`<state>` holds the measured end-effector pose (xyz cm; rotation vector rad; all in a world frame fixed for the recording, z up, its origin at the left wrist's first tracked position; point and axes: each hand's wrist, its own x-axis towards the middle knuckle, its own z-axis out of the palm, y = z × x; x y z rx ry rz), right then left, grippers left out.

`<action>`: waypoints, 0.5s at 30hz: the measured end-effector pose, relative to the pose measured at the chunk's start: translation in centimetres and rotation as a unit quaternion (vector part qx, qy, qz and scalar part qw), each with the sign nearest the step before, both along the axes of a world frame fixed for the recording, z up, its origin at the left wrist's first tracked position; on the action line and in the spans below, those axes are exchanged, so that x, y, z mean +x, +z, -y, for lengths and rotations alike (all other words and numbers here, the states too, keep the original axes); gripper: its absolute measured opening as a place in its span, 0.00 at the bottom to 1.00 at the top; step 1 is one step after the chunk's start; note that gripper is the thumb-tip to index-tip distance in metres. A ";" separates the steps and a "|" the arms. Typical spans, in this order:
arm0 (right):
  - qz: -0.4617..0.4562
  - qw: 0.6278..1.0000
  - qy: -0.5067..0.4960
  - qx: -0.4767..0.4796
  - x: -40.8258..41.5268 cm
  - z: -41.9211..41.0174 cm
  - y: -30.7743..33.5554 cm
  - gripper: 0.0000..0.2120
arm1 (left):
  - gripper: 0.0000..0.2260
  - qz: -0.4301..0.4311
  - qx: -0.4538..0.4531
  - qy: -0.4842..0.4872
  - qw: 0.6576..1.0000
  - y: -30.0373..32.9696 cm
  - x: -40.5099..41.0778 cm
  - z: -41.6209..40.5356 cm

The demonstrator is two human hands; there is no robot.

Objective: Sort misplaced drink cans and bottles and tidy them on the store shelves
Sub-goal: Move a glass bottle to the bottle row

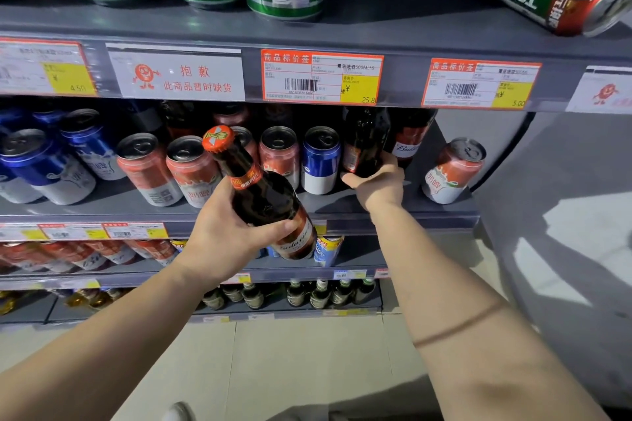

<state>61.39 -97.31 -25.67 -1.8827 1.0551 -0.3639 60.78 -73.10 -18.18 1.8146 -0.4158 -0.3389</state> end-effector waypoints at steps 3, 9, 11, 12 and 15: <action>-0.008 0.999 -0.041 0.001 -0.2 -0.2 -0.2 0.38 | 0.22 0.000 0.007 0.000 1.000 0.0 0.0 -0.2; 0.051 0.998 0.032 0.036 -1.1 0.6 -0.1 0.37 | 0.21 0.003 0.011 0.000 1.000 -0.1 0.1 -0.3; 0.022 0.999 0.039 0.014 -0.8 0.5 -0.2 0.34 | 0.21 0.003 0.013 -0.002 1.000 -0.1 0.0 -0.2; 0.009 0.999 0.032 0.006 -0.6 0.4 -0.3 0.34 | 0.21 0.003 0.013 -0.004 1.000 -0.1 0.0 -0.1; 0.017 1.000 0.010 0.019 -0.2 0.4 -0.6 0.35 | 0.21 0.005 0.013 -0.013 1.000 -0.1 0.0 -0.1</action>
